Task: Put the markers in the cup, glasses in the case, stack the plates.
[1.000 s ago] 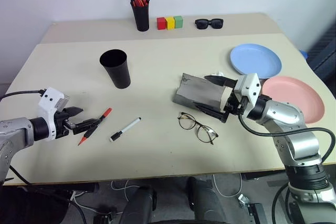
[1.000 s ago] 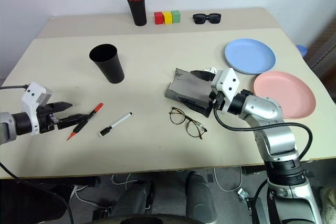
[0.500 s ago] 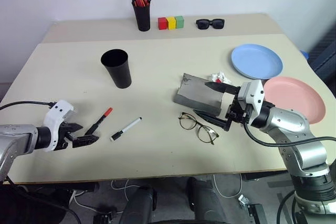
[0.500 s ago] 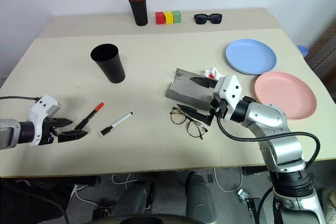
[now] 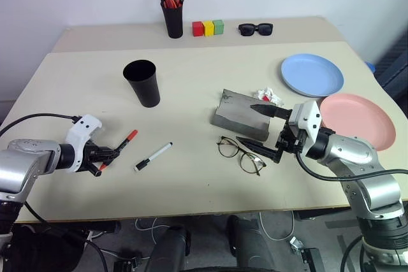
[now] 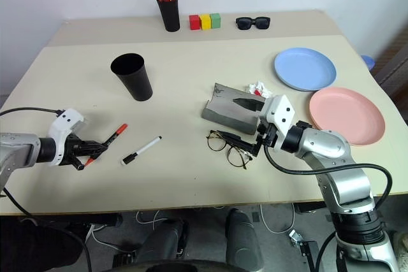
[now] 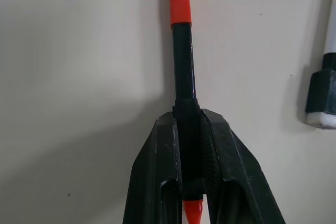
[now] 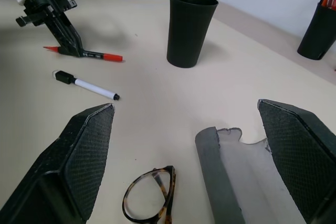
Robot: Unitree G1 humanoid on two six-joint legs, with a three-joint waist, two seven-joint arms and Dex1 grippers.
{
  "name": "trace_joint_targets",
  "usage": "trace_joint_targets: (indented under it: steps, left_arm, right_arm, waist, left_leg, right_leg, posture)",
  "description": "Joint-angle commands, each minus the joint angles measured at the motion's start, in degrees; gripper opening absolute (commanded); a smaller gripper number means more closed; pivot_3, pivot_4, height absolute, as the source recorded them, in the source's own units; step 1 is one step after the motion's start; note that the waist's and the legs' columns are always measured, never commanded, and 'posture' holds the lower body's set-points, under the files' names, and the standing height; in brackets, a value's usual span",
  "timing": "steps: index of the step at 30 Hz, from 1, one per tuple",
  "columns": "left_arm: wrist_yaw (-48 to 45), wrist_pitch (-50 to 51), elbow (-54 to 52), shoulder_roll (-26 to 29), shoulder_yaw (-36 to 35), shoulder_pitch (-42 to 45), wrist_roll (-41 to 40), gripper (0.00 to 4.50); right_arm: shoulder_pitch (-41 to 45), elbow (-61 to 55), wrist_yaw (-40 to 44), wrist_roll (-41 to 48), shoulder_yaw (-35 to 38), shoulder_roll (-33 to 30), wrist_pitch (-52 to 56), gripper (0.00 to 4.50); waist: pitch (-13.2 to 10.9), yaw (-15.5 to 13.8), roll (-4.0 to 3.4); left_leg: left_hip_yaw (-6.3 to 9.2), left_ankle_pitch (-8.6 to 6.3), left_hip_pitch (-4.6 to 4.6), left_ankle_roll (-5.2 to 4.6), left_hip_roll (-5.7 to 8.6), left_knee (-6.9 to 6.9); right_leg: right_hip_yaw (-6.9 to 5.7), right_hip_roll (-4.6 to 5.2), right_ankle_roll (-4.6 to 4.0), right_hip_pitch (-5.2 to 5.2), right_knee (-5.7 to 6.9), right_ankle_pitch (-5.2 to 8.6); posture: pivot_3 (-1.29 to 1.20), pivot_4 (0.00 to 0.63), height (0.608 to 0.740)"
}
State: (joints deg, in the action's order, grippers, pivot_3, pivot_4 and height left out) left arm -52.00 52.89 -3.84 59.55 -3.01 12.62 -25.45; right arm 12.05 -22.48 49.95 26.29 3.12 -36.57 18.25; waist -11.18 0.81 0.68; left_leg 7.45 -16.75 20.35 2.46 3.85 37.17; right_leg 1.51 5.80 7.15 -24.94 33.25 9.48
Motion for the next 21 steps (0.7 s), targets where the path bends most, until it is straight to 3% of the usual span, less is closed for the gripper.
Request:
trace_joint_targets:
  steps: [1,5,9,18,21]
  left_arm:
    - [-0.9,-2.0,2.1,-0.2,0.3,0.7,1.3,0.03]
    - [2.3,-12.1,6.2,-5.4,-4.3,6.2,2.1,0.03]
    - [0.5,-16.0,5.6,-11.1,-10.8,12.4,-4.8,0.03]
    - [-2.2,-19.5,-0.7,-12.6,-11.3,14.5,-7.4,0.03]
    - [3.3,-25.0,2.1,-17.7,-13.2,20.2,-6.6,0.03]
  right_arm:
    - [1.3,-1.7,0.2,1.1,1.0,-0.1,-0.7,4.50]
    - [0.7,-2.5,3.0,5.5,1.2,-1.0,2.3,4.50]
    - [2.7,-1.2,3.0,11.4,2.7,-0.4,6.8,4.50]
    - [5.5,-0.4,2.2,21.5,5.6,-0.9,15.8,4.50]
    - [6.8,0.1,0.2,25.2,6.9,-0.6,19.7,4.50]
  waist:
    - [0.0,0.0,0.00]
    - [0.0,-0.4,0.02]
    - [0.0,-0.2,0.24]
    - [0.0,0.0,0.20]
    - [0.0,-0.6,0.25]
  left_leg:
    - [0.00,0.00,0.00,0.00,0.00,0.00]
    - [0.04,0.00,0.04,0.00,0.00,0.04]
    - [0.11,0.02,0.10,0.03,0.01,0.14]
    - [0.04,0.01,0.08,0.02,0.00,0.03]
    - [0.07,0.01,0.09,0.02,0.02,0.11]
  right_leg:
    - [0.00,0.00,0.00,0.00,0.00,0.00]
    - [-0.02,0.00,0.00,0.01,-0.01,-0.01]
    - [-0.06,0.00,-0.01,0.03,-0.01,-0.03]
    - [-0.04,0.01,-0.01,-0.04,-0.02,-0.03]
    - [-0.05,0.02,-0.01,0.03,-0.04,-0.03]
  posture:
    - [0.00,0.150,0.740]
    - [0.00,0.150,0.740]
    - [0.00,0.150,0.740]
    - [0.00,0.150,0.740]
    - [0.00,0.150,0.740]
